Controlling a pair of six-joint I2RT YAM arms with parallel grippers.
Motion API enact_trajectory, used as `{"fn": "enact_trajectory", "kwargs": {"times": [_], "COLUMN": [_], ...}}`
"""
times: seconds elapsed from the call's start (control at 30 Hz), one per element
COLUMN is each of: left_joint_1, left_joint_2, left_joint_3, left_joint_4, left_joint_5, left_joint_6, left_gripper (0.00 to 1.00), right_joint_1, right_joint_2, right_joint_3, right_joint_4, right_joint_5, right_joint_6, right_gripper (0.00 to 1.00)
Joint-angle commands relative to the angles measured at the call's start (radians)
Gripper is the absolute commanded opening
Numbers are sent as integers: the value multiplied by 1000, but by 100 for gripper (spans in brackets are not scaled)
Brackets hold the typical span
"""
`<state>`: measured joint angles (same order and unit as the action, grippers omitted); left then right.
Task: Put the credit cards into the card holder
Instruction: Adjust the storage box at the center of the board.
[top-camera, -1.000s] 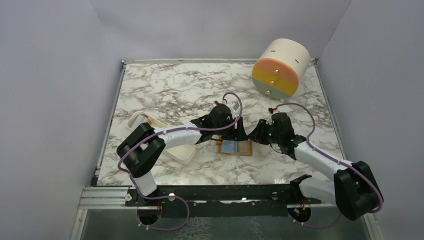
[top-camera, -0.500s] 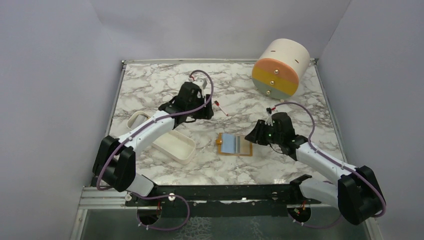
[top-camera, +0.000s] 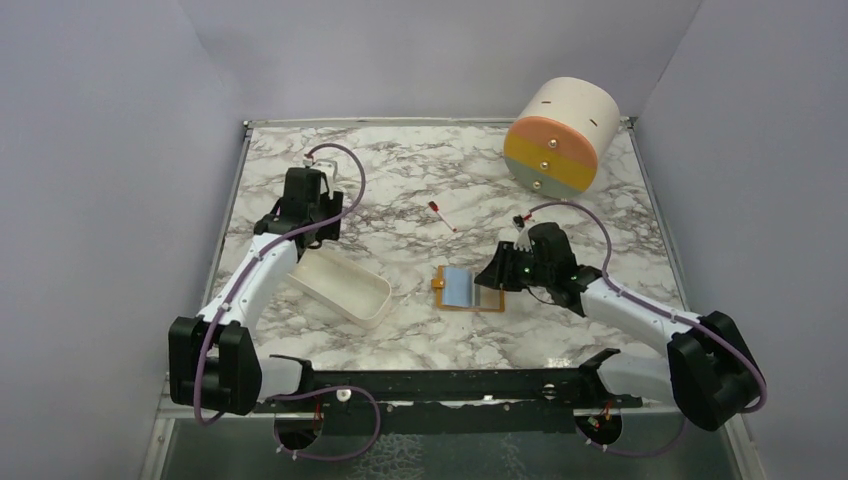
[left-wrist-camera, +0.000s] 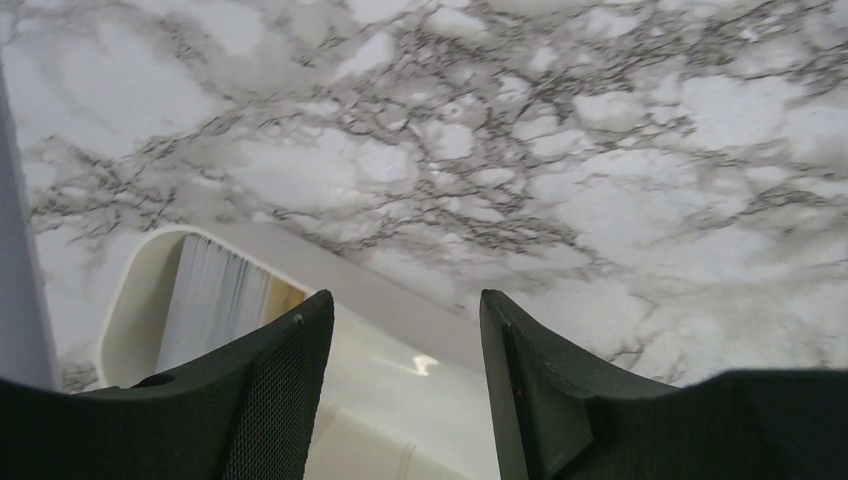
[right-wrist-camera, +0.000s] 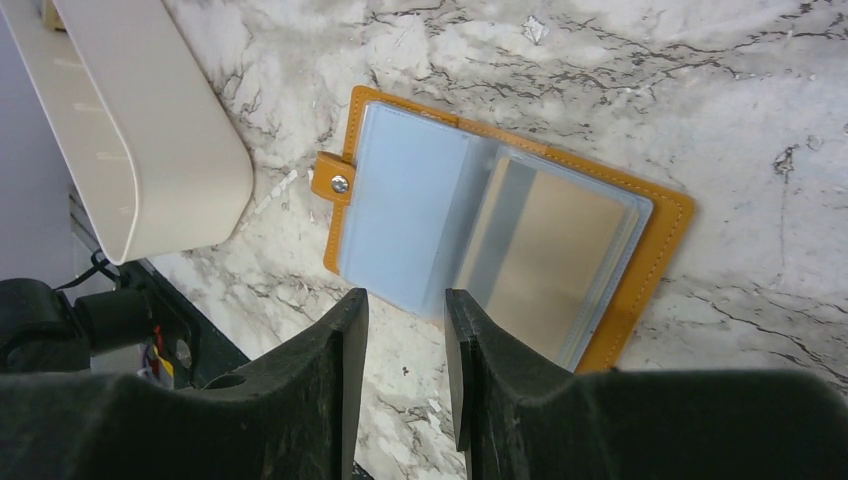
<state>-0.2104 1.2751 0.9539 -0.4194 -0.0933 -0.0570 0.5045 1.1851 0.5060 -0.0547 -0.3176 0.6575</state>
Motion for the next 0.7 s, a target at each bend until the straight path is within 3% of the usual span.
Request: {"fn": "enact_trajectory", "kwargs": {"times": [0.0,0.23,0.4,0.67], "left_joint_1": [59,139,164,170], "left_joint_2": [-1,-87,-94,-125], "left_joint_3": [-54,-212,-231,-221], "left_joint_4": [-10,153,184,183], "left_joint_5": [-80,-104,-174,-165], "left_joint_6": [129,240,271,257], "left_gripper": [59,58,57,58], "right_joint_1": [12,16,16,16], "right_joint_2": [29,41,44,43], "right_joint_3": [32,39,37,20], "right_joint_4": [60,55,59,73], "right_joint_5": [-52,-88,-109,-125], "right_joint_6": [-9,-50,-62,-65], "right_gripper": [35,35,36,36]}}
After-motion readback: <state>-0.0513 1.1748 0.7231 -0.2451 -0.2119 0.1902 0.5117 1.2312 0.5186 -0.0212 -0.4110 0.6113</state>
